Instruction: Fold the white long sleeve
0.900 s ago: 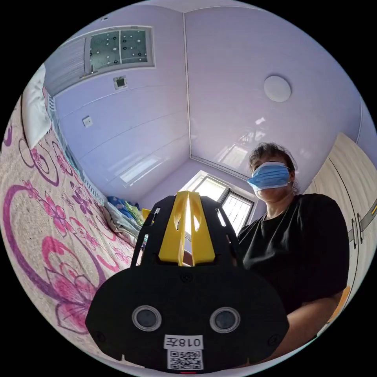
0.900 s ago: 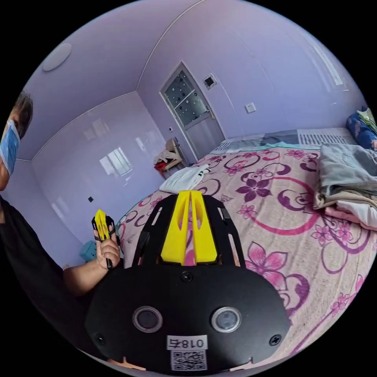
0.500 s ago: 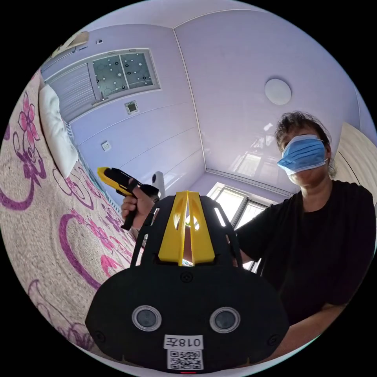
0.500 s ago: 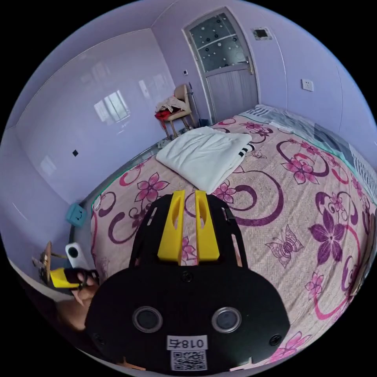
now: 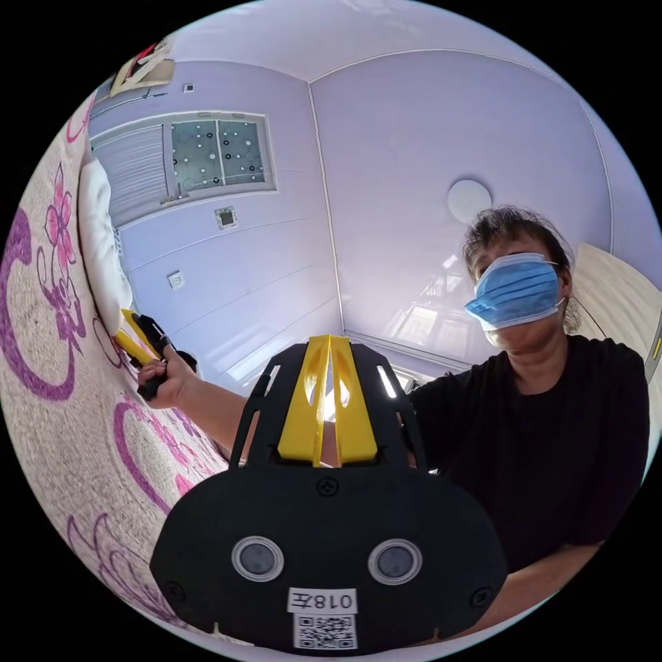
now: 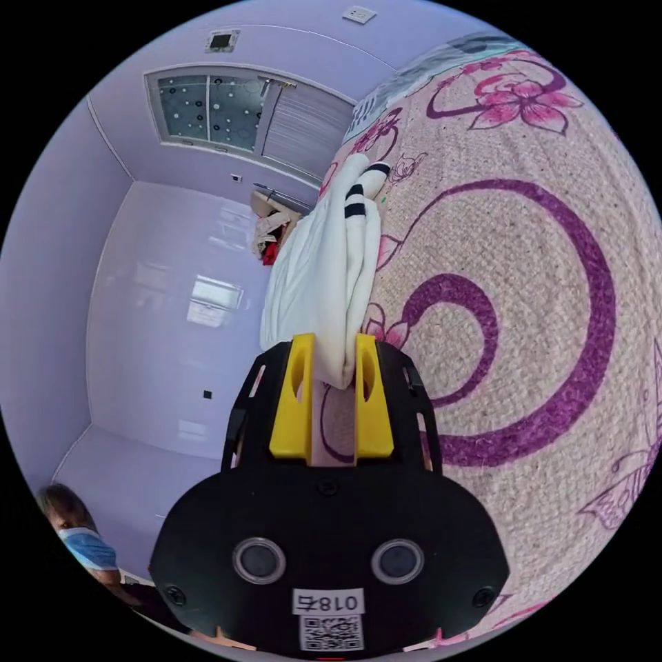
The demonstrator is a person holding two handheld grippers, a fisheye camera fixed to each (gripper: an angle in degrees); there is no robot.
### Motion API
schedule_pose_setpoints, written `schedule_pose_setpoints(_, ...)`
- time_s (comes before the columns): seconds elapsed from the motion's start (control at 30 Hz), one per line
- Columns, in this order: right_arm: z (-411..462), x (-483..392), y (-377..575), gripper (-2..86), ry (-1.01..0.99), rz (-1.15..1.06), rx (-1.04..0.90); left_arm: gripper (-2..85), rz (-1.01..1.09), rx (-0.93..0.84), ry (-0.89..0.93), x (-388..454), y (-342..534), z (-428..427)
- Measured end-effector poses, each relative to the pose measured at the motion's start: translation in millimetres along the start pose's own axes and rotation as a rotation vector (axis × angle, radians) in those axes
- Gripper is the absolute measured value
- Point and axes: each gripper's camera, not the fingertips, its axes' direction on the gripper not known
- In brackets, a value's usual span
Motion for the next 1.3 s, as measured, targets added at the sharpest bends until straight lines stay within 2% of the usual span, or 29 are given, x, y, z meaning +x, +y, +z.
schedule_pose_setpoints(0.2,8.7,17.4,-3.1,10.2,-0.210,0.041,0.025,-1.0,0.005,-0.003,0.014,5.6,3.3,-11.1)
schedule_pose_setpoints(0.43,4.6,-32.8,-14.0,3.2,0.086,-0.066,-0.024,-1.0,0.005,-0.021,-0.008,10.3,4.6,-15.9)
schedule_pose_setpoints(0.67,-69.0,-78.2,-2.8,2.4,0.128,-0.131,-0.011,-1.0,0.020,-0.031,-0.046,24.3,4.4,-10.9)
schedule_pose_setpoints(0.77,-134.0,-77.8,32.7,2.6,0.198,-0.163,-0.046,-1.0,0.019,-0.013,-0.052,30.7,3.6,-7.9)
schedule_pose_setpoints(0.9,-239.4,-66.2,136.6,3.4,0.305,-0.200,-0.088,-0.9,0.027,-0.028,-0.072,46.5,4.3,5.1)
schedule_pose_setpoints(1.1,-361.4,-11.1,320.5,5.5,0.402,-0.094,-0.077,-0.1,-0.076,-0.221,-0.172,64.0,27.8,64.4)
schedule_pose_setpoints(1.17,-382.4,8.0,357.5,6.3,0.443,-0.054,-0.073,2.8,-0.118,-0.353,-0.249,69.1,40.3,106.4)
schedule_pose_setpoints(1.3,-436.4,13.1,407.5,7.6,0.451,-0.085,0.201,8.0,-0.068,-0.550,-0.416,83.5,47.2,184.3)
